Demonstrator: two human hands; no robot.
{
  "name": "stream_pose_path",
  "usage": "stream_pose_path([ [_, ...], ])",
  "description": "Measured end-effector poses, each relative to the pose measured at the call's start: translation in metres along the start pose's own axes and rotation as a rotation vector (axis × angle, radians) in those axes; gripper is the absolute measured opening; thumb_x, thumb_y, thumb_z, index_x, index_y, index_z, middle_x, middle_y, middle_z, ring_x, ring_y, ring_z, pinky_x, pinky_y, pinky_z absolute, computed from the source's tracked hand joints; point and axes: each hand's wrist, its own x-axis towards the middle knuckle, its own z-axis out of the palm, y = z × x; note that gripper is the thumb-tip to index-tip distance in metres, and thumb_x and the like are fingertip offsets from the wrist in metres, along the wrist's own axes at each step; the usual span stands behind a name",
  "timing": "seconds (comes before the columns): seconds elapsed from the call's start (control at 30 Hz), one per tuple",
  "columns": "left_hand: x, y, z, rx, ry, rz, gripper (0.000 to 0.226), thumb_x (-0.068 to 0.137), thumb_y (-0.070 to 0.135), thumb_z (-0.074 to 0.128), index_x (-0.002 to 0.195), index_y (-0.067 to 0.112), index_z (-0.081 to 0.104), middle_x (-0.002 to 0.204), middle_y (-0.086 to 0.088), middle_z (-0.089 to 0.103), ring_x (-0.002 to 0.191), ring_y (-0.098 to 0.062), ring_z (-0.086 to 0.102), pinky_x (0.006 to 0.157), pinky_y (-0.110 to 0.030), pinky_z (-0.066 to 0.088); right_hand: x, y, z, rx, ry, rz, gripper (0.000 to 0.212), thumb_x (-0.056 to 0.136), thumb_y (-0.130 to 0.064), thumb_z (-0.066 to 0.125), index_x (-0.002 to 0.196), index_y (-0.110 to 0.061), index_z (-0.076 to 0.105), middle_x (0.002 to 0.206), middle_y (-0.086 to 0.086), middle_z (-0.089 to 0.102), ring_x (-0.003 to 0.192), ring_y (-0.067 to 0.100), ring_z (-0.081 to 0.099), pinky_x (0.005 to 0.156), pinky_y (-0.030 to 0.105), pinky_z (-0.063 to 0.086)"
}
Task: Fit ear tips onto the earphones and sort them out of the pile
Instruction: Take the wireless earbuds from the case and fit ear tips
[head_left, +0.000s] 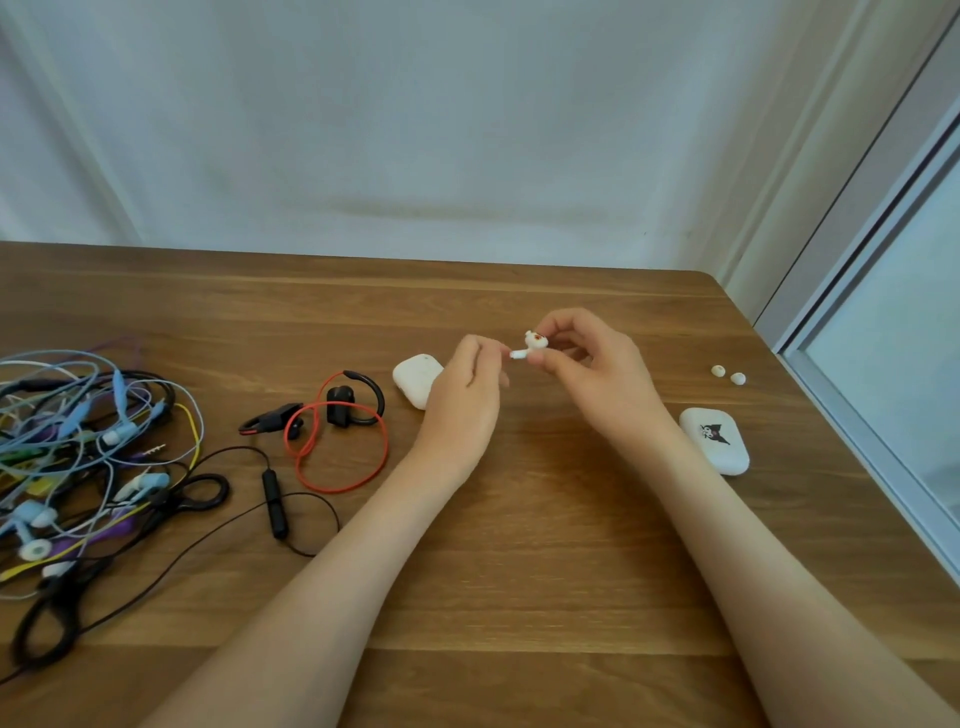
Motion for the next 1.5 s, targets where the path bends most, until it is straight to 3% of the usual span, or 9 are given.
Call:
stream_pose_path([
  [0.2, 0.001, 0.007, 0.003, -0.334, -0.169, -0.205, 0.024, 0.102, 0.018, 0.042, 0.092, 0.01, 0.062, 0.068, 0.001, 0.059, 0.05, -0.007, 0.031, 0.051, -0.02, 0.028, 0.002, 0.005, -0.001, -0.129, -0.085, -0.128, 0.02, 0.092, -0.008, 0.058, 0.105, -0.021, 0.067, 0.104, -0.005, 0.066, 0.096, 0.002, 0.058, 0.083, -0.001, 0.033],
  [0.33, 0.001, 0.006, 0.0, -0.374, -0.171, -0.227, 0.017, 0.102, 0.019, 0.045, 0.092, 0.009, 0.055, 0.07, 0.003, 0.07, 0.049, -0.008, 0.029, 0.049, -0.018, 0.03, 0.013, 0.029, -0.003, -0.565, 0.081, -0.159, 0.039, 0.1, -0.014, 0.044, 0.138, -0.018, 0.049, 0.134, 0.004, 0.056, 0.122, 0.012, 0.047, 0.1, 0.019, 0.024],
  [0.43, 0.001, 0.003, 0.001, -0.327, -0.172, -0.218, 0.012, 0.1, 0.019, 0.048, 0.099, 0.008, 0.054, 0.072, 0.003, 0.07, 0.05, -0.008, 0.03, 0.049, -0.018, 0.032, 0.023, 0.048, -0.011, -0.886, 0.051, 0.199, 0.052, 0.103, -0.023, 0.031, 0.153, -0.021, 0.016, 0.158, 0.007, 0.02, 0.143, 0.024, 0.019, 0.111, 0.041, 0.013],
  [0.57, 0.003, 0.001, 0.002, -0.3, -0.162, -0.211, 0.013, 0.1, 0.019, 0.048, 0.102, 0.008, 0.054, 0.073, 0.003, 0.07, 0.049, -0.007, 0.032, 0.048, -0.018, 0.032, 0.025, 0.058, -0.007, -0.931, 0.019, 0.207, 0.042, 0.103, -0.018, 0.025, 0.143, -0.015, 0.035, 0.15, 0.005, 0.035, 0.139, 0.024, 0.026, 0.109, 0.042, 0.018],
  [0.73, 0.002, -0.002, 0.002, -0.298, -0.2, -0.154, 0.005, 0.099, 0.012, 0.049, 0.102, 0.009, 0.048, 0.071, -0.002, 0.07, 0.047, -0.009, 0.031, 0.044, -0.018, 0.031, 0.025, 0.057, -0.009, -0.78, 0.176, 0.028, 0.024, 0.094, 0.0, 0.039, 0.106, -0.006, 0.059, 0.112, 0.011, 0.058, 0.105, 0.027, 0.045, 0.083, 0.03, 0.032],
  [0.9, 0.001, -0.001, 0.001, -0.275, -0.206, -0.133, 0.022, 0.101, 0.012, 0.043, 0.117, 0.018, 0.057, 0.075, -0.001, 0.07, 0.049, -0.007, 0.036, 0.05, -0.019, 0.035, 0.016, 0.032, 0.0, -0.115, 0.144, 0.105, 0.009, 0.094, -0.011, 0.055, 0.099, -0.018, 0.057, 0.088, -0.005, 0.06, 0.083, 0.01, 0.054, 0.071, 0.014, 0.039],
  [1.03, 0.004, 0.001, 0.003, -0.35, -0.122, -0.216, 0.02, 0.098, 0.007, 0.045, 0.111, 0.011, 0.059, 0.079, -0.006, 0.068, 0.048, -0.006, 0.038, 0.05, -0.02, 0.035, 0.006, 0.016, 0.007, 0.241, 0.023, 0.102, 0.014, 0.095, -0.008, 0.054, 0.086, -0.018, 0.061, 0.083, -0.005, 0.063, 0.075, 0.006, 0.056, 0.069, 0.023, 0.048],
  [1.23, 0.004, 0.001, 0.001, -0.395, -0.171, -0.246, 0.023, 0.099, 0.008, 0.045, 0.116, 0.012, 0.059, 0.055, 0.008, 0.063, 0.05, -0.006, 0.037, 0.05, -0.018, 0.034, 0.001, 0.017, 0.012, 0.304, -0.03, 0.181, 0.018, 0.098, -0.009, 0.049, 0.09, -0.015, 0.064, 0.085, 0.001, 0.066, 0.08, 0.013, 0.058, 0.077, 0.03, 0.049],
  [1.5, 0.008, -0.001, 0.0, -0.348, -0.173, -0.315, 0.016, 0.098, 0.013, 0.049, 0.11, 0.011, 0.06, 0.097, -0.017, 0.058, 0.051, -0.005, 0.04, 0.054, -0.019, 0.038, 0.001, 0.02, 0.015, 0.284, -0.052, 0.246, 0.011, 0.098, -0.012, 0.05, 0.093, -0.011, 0.06, 0.063, -0.007, 0.063, 0.062, 0.006, 0.056, 0.069, 0.027, 0.048],
])
